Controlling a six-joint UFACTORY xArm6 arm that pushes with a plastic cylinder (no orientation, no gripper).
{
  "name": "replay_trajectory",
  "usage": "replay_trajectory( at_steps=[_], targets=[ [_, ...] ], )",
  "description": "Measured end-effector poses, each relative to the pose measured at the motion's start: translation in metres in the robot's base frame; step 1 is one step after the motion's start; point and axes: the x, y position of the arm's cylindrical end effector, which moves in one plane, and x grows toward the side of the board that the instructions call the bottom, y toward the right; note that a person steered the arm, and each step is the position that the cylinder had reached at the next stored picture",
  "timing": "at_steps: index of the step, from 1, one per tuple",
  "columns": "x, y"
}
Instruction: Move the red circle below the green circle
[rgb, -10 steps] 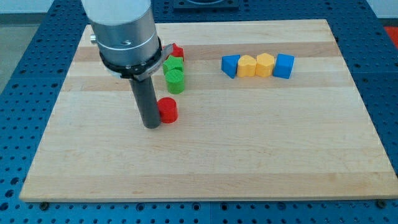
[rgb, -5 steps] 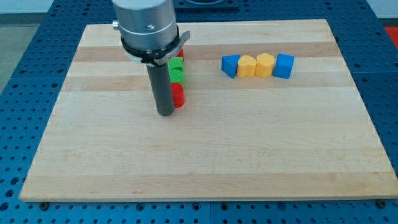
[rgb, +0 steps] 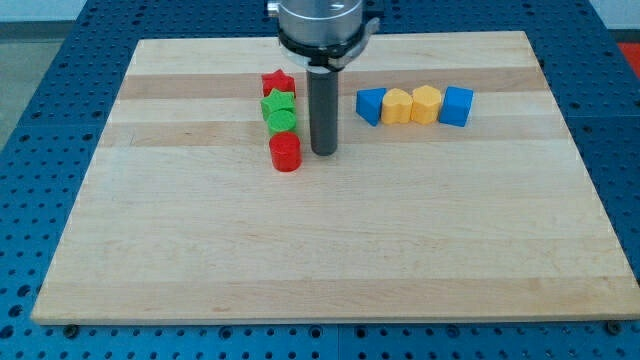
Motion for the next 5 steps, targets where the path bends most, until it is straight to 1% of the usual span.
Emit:
replay_trajectory(
  at_steps=[1,2,3,4,5],
  targets=[
    [0.000,-0.012],
    [0.000,-0.012],
    [-0.001,0.004],
    [-0.014,0.021],
    [-0.023,0.013]
  ],
)
